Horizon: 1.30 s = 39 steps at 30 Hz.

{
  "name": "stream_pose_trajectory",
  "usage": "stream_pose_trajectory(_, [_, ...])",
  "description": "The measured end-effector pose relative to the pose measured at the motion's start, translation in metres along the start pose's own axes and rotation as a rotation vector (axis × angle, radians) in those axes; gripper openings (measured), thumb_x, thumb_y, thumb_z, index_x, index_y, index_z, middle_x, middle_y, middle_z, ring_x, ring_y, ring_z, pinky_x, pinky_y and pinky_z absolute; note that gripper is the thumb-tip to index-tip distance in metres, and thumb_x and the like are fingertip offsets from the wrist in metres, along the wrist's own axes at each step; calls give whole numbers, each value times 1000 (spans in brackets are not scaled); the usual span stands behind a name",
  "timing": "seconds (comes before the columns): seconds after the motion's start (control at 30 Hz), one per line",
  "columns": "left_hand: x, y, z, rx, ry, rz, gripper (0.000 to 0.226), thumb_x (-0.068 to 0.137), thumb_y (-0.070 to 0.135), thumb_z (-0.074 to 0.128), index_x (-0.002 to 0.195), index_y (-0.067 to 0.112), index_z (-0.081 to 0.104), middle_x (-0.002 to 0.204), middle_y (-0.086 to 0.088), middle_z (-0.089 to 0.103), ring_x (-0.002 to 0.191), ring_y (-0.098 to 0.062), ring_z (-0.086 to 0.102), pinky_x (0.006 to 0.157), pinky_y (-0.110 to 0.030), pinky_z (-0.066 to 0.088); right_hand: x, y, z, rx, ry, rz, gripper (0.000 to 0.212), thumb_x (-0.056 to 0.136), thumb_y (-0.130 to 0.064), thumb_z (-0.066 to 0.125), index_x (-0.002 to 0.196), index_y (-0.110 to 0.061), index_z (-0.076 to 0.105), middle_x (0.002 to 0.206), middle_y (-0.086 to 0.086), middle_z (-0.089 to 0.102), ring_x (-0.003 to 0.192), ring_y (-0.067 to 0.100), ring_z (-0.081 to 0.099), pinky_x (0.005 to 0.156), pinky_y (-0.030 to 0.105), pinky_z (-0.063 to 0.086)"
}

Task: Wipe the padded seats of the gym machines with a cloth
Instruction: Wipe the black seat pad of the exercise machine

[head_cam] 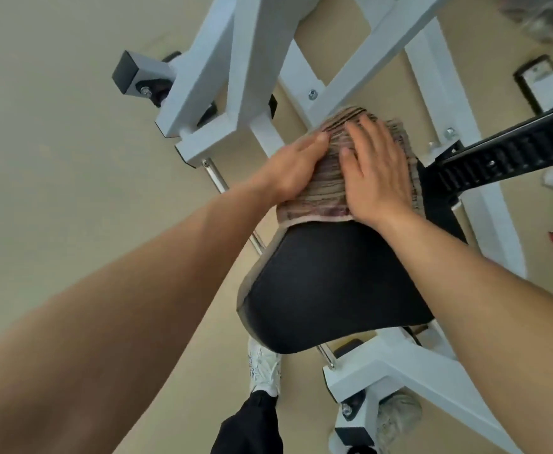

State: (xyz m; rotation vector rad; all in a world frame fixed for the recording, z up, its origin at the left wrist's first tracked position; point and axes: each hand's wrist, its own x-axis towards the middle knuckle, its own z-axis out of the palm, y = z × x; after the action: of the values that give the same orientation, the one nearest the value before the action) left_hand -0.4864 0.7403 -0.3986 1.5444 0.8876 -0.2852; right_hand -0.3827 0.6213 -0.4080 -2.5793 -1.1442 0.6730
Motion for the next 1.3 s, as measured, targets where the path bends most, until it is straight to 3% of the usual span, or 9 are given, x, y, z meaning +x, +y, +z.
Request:
stream_pose_trajectory(0.13, [41, 34, 22, -77, -88, -21, 34, 104, 30, 43, 118, 10, 67, 116, -6, 69, 104, -13, 61, 96, -18, 44, 37, 22, -7, 20, 4, 202, 47, 105, -39, 22, 143, -23, 46, 150, 7, 45, 135, 30, 40, 111, 43, 29])
stream_pose_trajectory(0.27, [7, 13, 15, -102, -65, 63, 40, 106, 19, 41, 144, 11, 50, 146, -2, 52, 124, -6, 46, 98, -4, 32, 4, 3, -3, -77, 6, 116, 57, 105, -41, 20, 155, -15, 27, 164, 10, 24, 150, 32, 20, 122, 44, 14])
stream_pose_trajectory(0.4, [-62, -26, 25, -224, 26, 120, 50, 108, 20, 35, 157, 18, 23, 160, 4, 30, 141, -1, 26, 118, -17, 15, -54, -22, 5, -123, -119, -96, 67, 101, -47, 11, 161, -19, -1, 169, 1, -8, 155, 21, -8, 125, 42, -3])
stream_pose_trajectory(0.6, [-9, -2, 12, -170, 4, 21, 50, 107, 38, 32, 155, 23, 31, 158, 0, 36, 146, -16, 31, 120, -26, 18, 11, -6, -4, -109, -80, -16, 62, 105, -46, 19, 160, -18, 16, 169, 2, 8, 156, 18, 2, 126, 43, 4])
stream_pose_trajectory(0.77, [-60, -36, 22, -253, -57, 135, 56, 109, 36, 30, 160, 21, 12, 166, 9, 13, 150, -3, 10, 124, -27, 4, -42, -37, 8, -132, -72, -28, 64, 104, -43, 15, 161, -15, 5, 169, 4, -1, 156, 22, -4, 126, 41, -1])
stream_pose_trajectory(0.87, [-126, -62, 25, -351, -115, 171, 51, 110, 27, 29, 159, 21, 17, 165, 11, 18, 149, 2, 16, 125, -27, 11, -103, -63, 14, -157, -92, -129, 68, 100, -44, 8, 161, -13, 4, 169, 7, -4, 156, 24, -6, 126, 44, 1])
stream_pose_trajectory(0.97, [-186, -82, 37, -358, 23, 131, 52, 107, 28, 34, 158, 18, 25, 162, 9, 28, 148, -1, 25, 125, -36, 16, -148, -81, 14, -202, -184, -269, 66, 102, -43, 12, 160, -11, 13, 169, 7, 5, 156, 26, -4, 126, 46, 4])
stream_pose_trajectory(1.1, [-185, -81, 33, -295, 140, -49, 57, 98, 53, 32, 149, 31, 43, 149, 5, 49, 138, -10, 44, 120, -42, 29, -112, -64, -2, -274, -233, -526, 55, 101, -48, 25, 137, -16, 53, 147, 4, 49, 148, 23, 27, 124, 45, 17])
stream_pose_trajectory(1.3, [-150, -49, 23, -285, 98, -110, 41, 104, 47, 35, 127, 30, 65, 115, 9, 67, 107, -9, 61, 103, -29, 40, -64, -71, 9, -319, -119, -315, 53, 95, -36, 26, 108, -10, 70, 130, 10, 61, 141, 26, 37, 121, 46, 21])
